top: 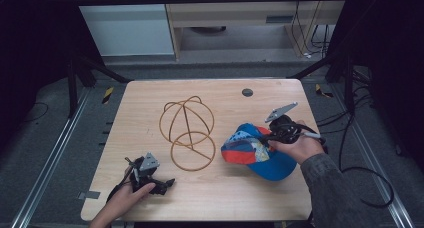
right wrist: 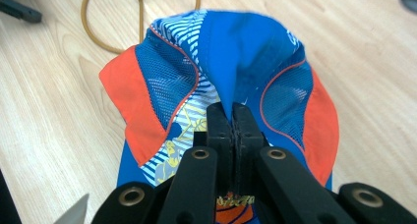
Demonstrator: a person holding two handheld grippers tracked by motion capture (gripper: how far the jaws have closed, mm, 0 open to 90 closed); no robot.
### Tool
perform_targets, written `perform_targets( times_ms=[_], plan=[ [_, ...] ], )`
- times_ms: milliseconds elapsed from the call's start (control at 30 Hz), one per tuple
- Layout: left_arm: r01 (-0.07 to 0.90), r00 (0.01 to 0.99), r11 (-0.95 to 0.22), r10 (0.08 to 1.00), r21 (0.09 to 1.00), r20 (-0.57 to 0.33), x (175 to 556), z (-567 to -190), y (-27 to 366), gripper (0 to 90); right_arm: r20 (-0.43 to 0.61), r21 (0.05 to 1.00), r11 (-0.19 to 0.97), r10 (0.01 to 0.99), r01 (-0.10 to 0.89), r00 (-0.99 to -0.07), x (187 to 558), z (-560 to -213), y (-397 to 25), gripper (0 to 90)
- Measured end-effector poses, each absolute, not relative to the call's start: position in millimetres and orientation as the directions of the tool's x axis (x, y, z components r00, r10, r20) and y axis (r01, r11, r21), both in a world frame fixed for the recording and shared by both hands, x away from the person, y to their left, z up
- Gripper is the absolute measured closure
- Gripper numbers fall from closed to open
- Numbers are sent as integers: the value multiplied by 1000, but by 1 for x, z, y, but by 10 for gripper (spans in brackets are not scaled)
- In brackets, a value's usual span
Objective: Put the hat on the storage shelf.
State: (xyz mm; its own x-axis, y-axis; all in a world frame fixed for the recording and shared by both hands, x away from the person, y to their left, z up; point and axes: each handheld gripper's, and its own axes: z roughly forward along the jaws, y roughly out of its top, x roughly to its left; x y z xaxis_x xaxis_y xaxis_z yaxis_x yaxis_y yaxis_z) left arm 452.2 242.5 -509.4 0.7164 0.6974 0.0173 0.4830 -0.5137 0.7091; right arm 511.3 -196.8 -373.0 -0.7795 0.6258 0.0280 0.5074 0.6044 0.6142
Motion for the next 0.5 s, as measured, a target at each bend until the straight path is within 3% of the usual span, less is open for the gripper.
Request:
perform_targets(
  times_ms=[500],
  plan=[
    [484,715,-510,699,711,14,452,-510,242,0,-23,678,576,638,457,-770,511,-327,-202,888]
  ],
)
